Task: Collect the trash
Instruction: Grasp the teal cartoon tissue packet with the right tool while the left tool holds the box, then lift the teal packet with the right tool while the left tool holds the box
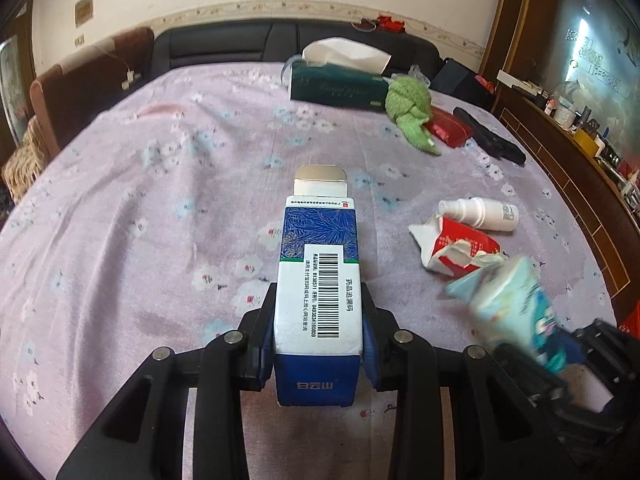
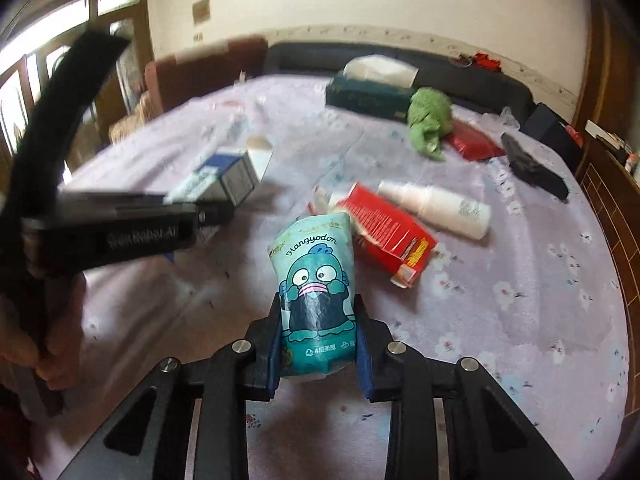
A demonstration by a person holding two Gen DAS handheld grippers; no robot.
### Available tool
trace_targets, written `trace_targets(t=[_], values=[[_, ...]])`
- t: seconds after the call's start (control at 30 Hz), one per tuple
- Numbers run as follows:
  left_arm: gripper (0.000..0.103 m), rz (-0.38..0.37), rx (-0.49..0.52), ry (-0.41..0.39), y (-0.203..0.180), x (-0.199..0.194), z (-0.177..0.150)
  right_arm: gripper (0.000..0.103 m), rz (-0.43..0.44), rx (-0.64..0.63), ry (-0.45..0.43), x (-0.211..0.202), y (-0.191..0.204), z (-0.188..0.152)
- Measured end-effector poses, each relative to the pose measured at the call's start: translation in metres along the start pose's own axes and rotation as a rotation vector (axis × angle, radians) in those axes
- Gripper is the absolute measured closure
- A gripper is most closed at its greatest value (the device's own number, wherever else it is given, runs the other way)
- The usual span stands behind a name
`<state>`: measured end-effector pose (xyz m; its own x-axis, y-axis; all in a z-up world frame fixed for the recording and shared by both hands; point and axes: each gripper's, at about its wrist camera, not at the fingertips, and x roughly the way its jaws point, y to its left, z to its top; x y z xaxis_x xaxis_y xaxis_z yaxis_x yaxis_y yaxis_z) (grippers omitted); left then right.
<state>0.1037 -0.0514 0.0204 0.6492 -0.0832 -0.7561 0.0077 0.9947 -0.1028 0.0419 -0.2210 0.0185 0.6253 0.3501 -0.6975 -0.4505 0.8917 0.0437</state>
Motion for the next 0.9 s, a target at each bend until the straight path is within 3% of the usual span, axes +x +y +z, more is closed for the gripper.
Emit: trace_targets(t=[0.43,0.9], values=[[0.07,0.058,0.029,-0.065,-0.008,-0.008,0.001,0.071,-0.016,0.072,-0.154,-0.036,-0.008,0.006],[0.07,0.089,0.082,-0.096,-0.02,-0.014,-0.003,0.071,-0.045,0.107,-0.121,-0.028,-0.018,0.006]])
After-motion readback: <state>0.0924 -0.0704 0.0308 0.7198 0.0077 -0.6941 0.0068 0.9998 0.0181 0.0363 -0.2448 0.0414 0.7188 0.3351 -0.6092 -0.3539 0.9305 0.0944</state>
